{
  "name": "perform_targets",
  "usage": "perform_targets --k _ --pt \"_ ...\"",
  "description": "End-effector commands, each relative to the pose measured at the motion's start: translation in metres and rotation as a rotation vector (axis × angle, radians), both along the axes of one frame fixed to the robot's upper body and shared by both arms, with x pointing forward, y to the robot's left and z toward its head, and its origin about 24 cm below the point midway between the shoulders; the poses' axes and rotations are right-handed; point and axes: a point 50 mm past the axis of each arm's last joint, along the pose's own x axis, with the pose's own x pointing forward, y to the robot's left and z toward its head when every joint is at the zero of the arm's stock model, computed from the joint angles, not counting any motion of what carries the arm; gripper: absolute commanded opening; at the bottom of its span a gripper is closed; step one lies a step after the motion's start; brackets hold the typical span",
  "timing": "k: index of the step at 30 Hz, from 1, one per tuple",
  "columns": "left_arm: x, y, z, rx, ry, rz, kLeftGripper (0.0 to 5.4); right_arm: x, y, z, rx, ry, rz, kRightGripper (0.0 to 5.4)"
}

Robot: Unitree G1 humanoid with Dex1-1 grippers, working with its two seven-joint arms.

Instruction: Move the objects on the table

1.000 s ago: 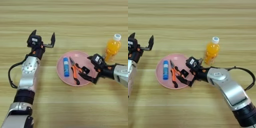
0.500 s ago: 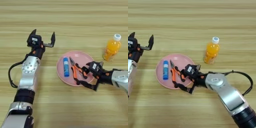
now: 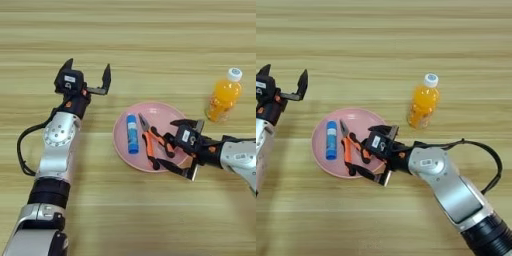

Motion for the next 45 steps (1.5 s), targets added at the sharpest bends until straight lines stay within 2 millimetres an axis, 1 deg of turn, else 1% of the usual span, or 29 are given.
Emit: perform_targets --k 1,3,7,11,13,14,22,34,35,37,39,41,42,45 --pt "-0.001 -0.002 0.001 0.004 -0.012 -0.010 5.40 0.002 -0.001 -0.002 -0.022 -0.018 0.000 5.39" --pt "-0.002 -0.002 0.001 0.001 -0.013 -0.012 5.40 0.003 -0.002 -0.003 -0.028 -0.024 -0.003 5.39" --pt "-0.002 -0.002 0.002 0.001 -0.014 -0.015 5.40 0.005 -0.004 -0.004 -0.038 -0.031 -0.012 5.05" --pt "-0.002 -0.001 0.002 0.001 -0.013 -0.016 5.40 0.007 -0.005 -0.005 -0.035 -0.026 -0.020 4.46" --pt "-0.002 -0.001 0.002 0.002 -0.013 -0.017 5.40 0.009 -0.005 -0.005 -0.046 -0.044 -0.026 4.36" --pt "-0.002 -0.001 0.002 0.002 -0.013 -0.017 5.40 0.010 -0.005 -0.006 -0.044 -0.043 -0.028 4.19" --pt "-0.001 0.000 0.000 -0.029 0.004 -0.017 5.40 0.011 -0.004 -0.004 -0.022 -0.045 -0.034 3.38" --pt "-0.001 0.000 0.000 -0.030 0.006 -0.015 5.40 0.013 -0.003 0.002 0.007 -0.070 -0.043 2.12" --pt "-0.001 0.000 0.000 -0.031 0.007 -0.015 5.40 0.013 -0.003 0.002 0.012 -0.066 -0.044 1.94" --pt "-0.001 0.000 -0.001 -0.054 0.018 -0.018 5.40 0.013 -0.003 0.002 0.029 -0.044 -0.051 1.79" --pt "-0.001 0.000 -0.001 -0.058 0.019 -0.019 5.40 0.013 -0.003 0.001 0.040 -0.014 -0.065 1.48" --pt "0.000 0.001 -0.001 -0.059 0.019 -0.018 5.40 0.012 -0.006 -0.002 0.032 0.054 -0.076 1.29" --pt "0.000 0.001 0.000 -0.062 0.018 -0.019 5.40 0.011 -0.007 -0.004 0.025 0.083 -0.076 1.11" --pt "0.000 0.000 0.001 -0.073 0.016 -0.020 5.40 0.014 -0.011 -0.009 0.018 0.139 -0.113 0.88"
